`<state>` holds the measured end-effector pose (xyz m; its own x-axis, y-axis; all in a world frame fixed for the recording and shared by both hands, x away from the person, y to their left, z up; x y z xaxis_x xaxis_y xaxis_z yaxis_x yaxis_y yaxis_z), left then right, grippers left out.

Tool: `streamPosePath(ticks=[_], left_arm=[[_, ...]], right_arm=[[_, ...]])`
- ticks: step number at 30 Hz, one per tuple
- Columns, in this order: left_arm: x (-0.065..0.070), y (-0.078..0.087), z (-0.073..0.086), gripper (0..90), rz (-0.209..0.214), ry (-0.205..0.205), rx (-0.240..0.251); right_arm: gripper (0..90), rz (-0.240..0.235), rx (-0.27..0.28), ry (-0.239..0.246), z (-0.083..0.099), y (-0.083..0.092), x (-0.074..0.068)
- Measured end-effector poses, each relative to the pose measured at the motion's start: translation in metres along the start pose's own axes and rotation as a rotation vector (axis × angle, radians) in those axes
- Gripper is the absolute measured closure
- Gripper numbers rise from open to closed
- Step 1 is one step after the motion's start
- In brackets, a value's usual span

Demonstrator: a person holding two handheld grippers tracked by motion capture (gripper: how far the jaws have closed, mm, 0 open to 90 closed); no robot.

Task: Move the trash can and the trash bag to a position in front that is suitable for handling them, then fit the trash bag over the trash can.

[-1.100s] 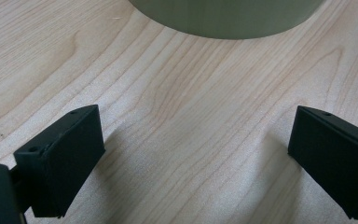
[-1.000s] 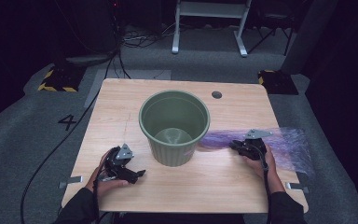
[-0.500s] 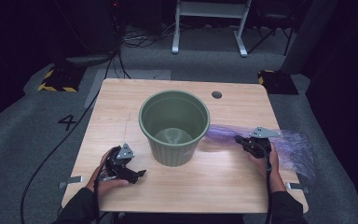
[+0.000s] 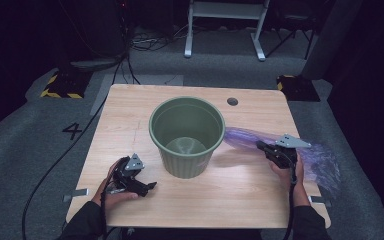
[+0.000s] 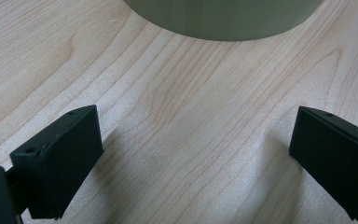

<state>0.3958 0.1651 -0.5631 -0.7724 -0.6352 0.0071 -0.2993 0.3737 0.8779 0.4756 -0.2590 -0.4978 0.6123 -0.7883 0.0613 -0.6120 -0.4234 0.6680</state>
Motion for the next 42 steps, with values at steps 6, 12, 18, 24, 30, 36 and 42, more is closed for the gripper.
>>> streamPosePath(ticks=[6,12,18,24,30,36,42], left_arm=[[0.0,0.0,-0.001,1.9,0.004,-0.008,-0.003],[0.0,-0.001,-0.001,1.8,0.007,-0.009,-0.003],[0.0,-0.003,-0.005,0.6,0.017,-0.028,-0.007],[0.002,-0.007,-0.012,0.0,0.03,-0.048,-0.007],[0.006,-0.01,-0.018,0.0,0.043,-0.069,-0.01],[0.008,-0.013,-0.022,0.0,0.049,-0.082,-0.008],[0.011,-0.016,-0.028,0.0,0.056,-0.096,-0.009]], right_arm=[[90.0,0.002,0.038,-0.005,-0.007,0.009,0.002],[90.0,0.004,0.085,-0.02,-0.014,0.022,0.007],[90.0,0.016,0.128,-0.017,-0.024,0.035,0.007],[90.0,0.023,0.17,-0.02,-0.033,0.049,0.007],[90.0,0.03,0.199,-0.005,-0.045,0.061,0.003],[90.0,0.035,0.218,0.017,-0.06,0.068,-0.003],[90.0,0.028,0.225,0.045,-0.074,0.067,-0.012]])
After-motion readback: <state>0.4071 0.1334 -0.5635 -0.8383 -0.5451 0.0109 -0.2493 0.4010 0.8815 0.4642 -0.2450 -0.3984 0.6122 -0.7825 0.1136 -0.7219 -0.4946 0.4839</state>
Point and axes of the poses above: each handheld gripper's, and its own axes: y roughly backward along the jaws, z roughly out of its underside, x roughly to its right, the point moved 8 cm from there along -y, roughly forward along the jaws, and after that the axes turned 15 degrees about -x, right-handed, at the moved point
